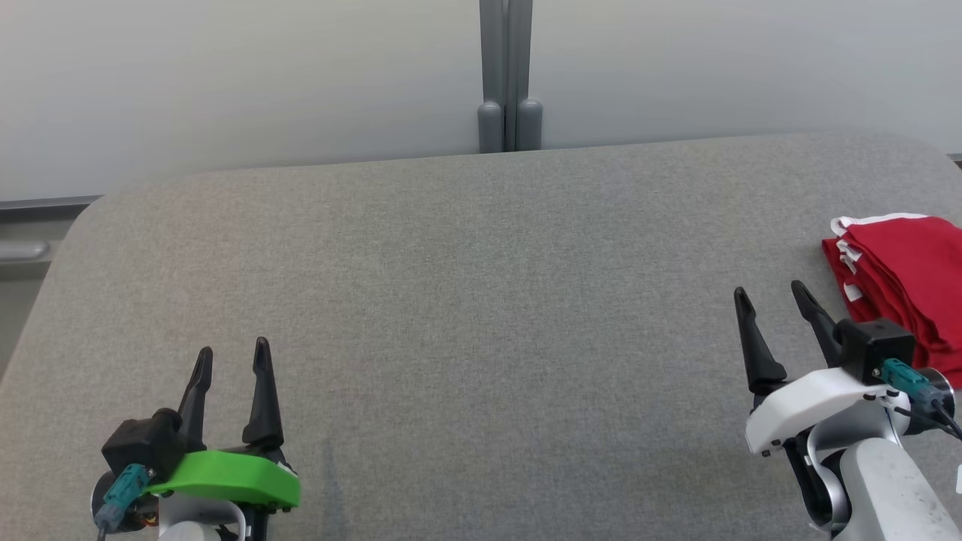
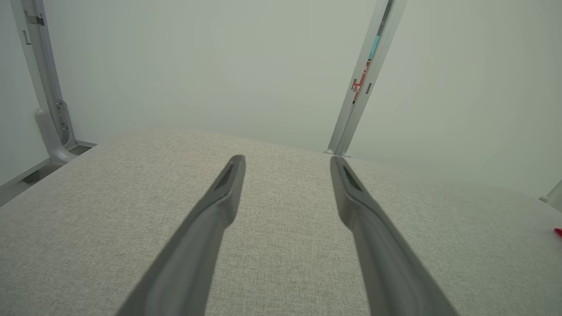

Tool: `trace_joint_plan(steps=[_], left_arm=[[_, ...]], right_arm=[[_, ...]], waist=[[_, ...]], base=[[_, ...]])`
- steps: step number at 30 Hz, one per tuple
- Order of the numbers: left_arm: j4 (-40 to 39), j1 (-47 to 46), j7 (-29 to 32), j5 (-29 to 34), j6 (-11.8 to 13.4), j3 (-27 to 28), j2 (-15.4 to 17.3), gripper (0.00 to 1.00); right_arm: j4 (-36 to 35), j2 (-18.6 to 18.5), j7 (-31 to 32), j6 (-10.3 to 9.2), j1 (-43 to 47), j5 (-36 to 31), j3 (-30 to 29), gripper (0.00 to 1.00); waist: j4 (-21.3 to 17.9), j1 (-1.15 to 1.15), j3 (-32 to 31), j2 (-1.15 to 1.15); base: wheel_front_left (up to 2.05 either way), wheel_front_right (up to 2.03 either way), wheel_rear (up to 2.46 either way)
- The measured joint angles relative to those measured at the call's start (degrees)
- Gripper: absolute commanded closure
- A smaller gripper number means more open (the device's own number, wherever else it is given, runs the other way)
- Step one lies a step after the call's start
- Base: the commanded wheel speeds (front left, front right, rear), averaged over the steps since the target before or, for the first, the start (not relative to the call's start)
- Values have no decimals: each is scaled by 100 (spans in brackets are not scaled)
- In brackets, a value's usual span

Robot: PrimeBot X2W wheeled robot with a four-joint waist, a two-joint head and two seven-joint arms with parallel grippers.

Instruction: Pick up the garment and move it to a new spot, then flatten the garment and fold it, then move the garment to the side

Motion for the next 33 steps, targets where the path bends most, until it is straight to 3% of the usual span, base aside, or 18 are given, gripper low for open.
trace_joint_plan(steps=[33], left_arm=[[92, -9, 0, 23, 0, -40, -3, 0]], right_arm=[[138, 185, -54, 0, 56, 33, -100, 0]], waist=[[2, 0, 55, 0]], base=[[0, 0, 0]])
